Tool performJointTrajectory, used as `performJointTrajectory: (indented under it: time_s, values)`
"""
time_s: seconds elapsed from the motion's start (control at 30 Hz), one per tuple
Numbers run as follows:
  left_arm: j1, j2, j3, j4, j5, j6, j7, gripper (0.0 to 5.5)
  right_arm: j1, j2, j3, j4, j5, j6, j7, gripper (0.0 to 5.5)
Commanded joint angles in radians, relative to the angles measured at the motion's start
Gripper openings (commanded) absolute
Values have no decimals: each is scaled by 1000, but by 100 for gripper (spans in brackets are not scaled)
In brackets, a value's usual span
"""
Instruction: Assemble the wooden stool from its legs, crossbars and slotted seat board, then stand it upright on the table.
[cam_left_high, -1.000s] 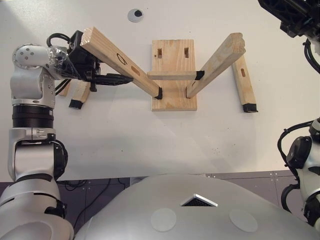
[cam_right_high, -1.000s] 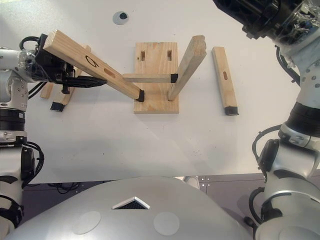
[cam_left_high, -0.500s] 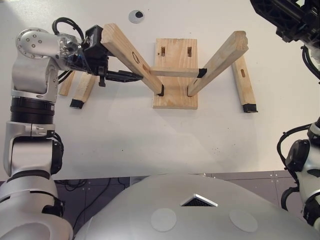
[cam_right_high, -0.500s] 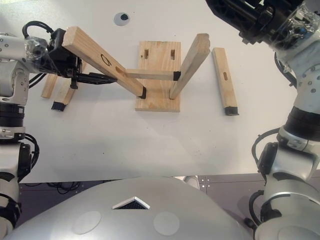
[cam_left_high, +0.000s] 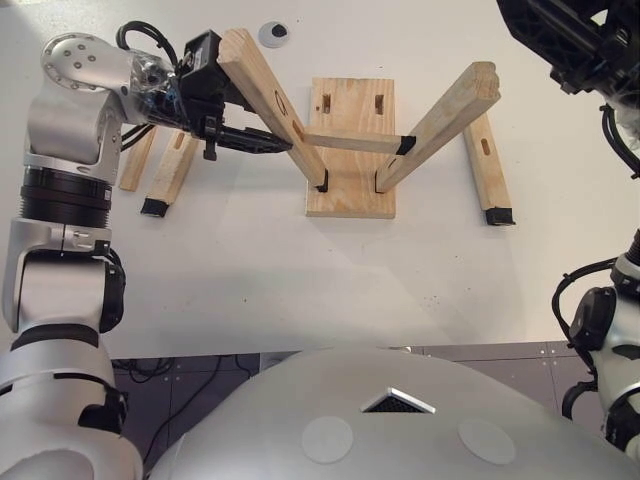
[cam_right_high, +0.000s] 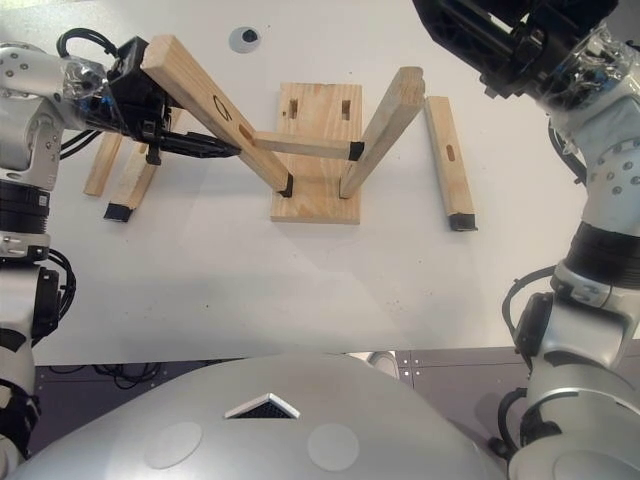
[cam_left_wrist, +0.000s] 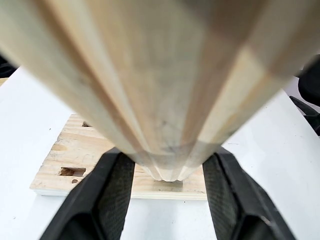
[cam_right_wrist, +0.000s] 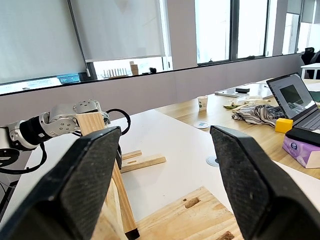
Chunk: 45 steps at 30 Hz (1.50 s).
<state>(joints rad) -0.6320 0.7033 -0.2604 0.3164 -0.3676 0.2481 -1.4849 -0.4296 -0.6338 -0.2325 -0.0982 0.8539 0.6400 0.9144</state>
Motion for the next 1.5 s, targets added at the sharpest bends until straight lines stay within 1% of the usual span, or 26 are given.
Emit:
performJointTrajectory:
  time_s: [0.03, 0.43, 0.7, 0.93, 1.07, 1.17, 1.37, 1.5]
  values:
    - [56, 16, -81, 54, 124, 22, 12, 199, 11, 18, 8, 0, -14, -10, 2, 327]
    - [-16, 16, -199, 113, 206, 19, 6, 199, 47, 31, 19, -35, -15, -20, -20, 327]
    - [-37, 42, -308, 23, 317, 5, 52, 199, 88, 35, 1, -76, -4, -21, -59, 327]
    - [16, 94, -426, -54, 428, -31, 80, 199, 103, 43, 0, -96, 3, -23, -80, 327]
    - [103, 103, -484, -63, 457, -10, 114, 199, 115, 48, 2, -102, 3, -21, -87, 327]
    - [164, 102, -502, -31, 428, 32, 122, 199, 117, 48, 9, -105, 6, -17, -93, 327]
    - [316, 107, -503, 27, 285, 188, 114, 199, 94, 34, 32, -91, 12, 13, -83, 327]
    - [360, 98, -506, 78, 208, 254, 101, 199, 81, 24, 42, -78, 10, 25, -71, 327]
